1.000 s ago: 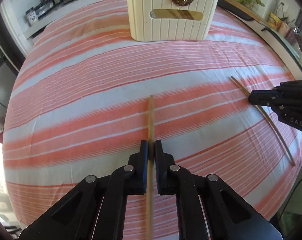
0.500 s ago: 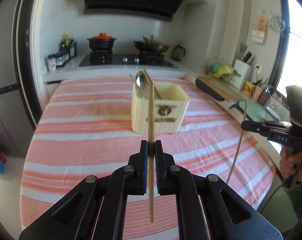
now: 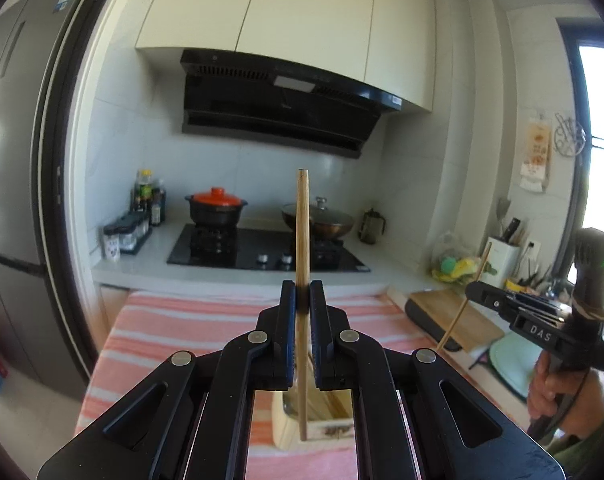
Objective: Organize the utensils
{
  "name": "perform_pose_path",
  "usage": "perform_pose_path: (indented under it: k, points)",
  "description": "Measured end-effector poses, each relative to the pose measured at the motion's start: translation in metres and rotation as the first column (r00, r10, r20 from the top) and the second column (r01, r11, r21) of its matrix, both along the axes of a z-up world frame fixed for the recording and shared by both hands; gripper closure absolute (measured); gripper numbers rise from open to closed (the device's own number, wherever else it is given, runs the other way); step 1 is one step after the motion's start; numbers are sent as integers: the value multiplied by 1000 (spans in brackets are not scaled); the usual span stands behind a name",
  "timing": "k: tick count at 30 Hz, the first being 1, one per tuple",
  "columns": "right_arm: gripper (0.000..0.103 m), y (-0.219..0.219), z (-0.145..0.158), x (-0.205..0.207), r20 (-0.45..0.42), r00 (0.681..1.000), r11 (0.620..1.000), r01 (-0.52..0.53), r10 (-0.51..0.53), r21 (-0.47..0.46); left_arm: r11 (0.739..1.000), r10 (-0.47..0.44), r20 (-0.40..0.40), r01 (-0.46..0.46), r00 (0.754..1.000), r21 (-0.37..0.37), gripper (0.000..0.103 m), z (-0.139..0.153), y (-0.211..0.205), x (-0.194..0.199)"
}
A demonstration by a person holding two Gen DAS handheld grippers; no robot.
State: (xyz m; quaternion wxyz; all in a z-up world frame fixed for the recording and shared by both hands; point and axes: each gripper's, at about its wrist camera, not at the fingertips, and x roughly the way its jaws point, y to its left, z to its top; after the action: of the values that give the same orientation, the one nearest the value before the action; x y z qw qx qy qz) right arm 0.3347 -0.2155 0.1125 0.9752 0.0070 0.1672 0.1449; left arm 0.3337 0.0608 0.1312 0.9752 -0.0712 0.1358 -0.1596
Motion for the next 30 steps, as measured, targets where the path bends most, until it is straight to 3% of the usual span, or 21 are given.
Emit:
perform_pose_path:
  k: [4, 8, 12, 16, 17, 18, 19, 20, 21, 22, 24, 28, 30]
  points:
    - [97, 8, 0, 46, -2, 1000, 1000, -9, 9, -7, 1000, 9, -57, -8, 998, 7, 98, -16, -28, 56]
    - [97, 16, -40, 92, -159, 987, 998, -7, -3, -59, 999, -16, -191, 22, 982, 28, 98, -64, -57, 99]
    - [97, 23, -94, 125, -313, 950, 994, -43, 9, -102, 999, -40, -328, 48, 944, 17, 98, -118, -72, 129]
    - [96, 23, -133, 143, -413, 910, 994, -68, 29, -80, 997, -28, -399, 53, 916, 52, 98, -151, -81, 140]
    - [96, 22, -138, 143, -422, 906, 995, -64, 26, -78, 997, -22, -407, 52, 913, 64, 94, -154, -82, 137]
    - [94, 21, -140, 143, -425, 905, 996, -63, 28, -69, 996, -25, -410, 58, 912, 70, 83, -154, -82, 133]
    - [83, 19, -140, 141, -424, 905, 996, -62, 31, -60, 996, -26, -406, 60, 914, 73, 75, -152, -80, 127]
    - [75, 17, -137, 136, -415, 909, 997, -53, 25, -56, 995, -23, -389, 58, 921, 79, 52, -148, -76, 118]
    - [57, 14, -132, 129, -395, 919, 998, -37, 11, -59, 995, -18, -363, 53, 932, 89, 31, -140, -72, 109]
    - [51, 11, -124, 121, -369, 930, 998, -24, -1, -62, 994, -11, -326, 46, 945, 100, 23, -131, -68, 96]
    - [50, 4, -107, 97, -323, 946, 997, -14, -11, -73, 991, 6, -250, 27, 968, 131, 4, -112, -57, 60]
    - [31, -10, -78, 35, -243, 968, 996, 37, -57, -87, 976, 37, -181, 3, 983, 216, 1, -90, -44, -15]
    - [17, -12, -71, -4, -207, 975, 994, 68, -84, -84, 973, 76, -197, -29, 977, 229, 0, -92, -42, -50]
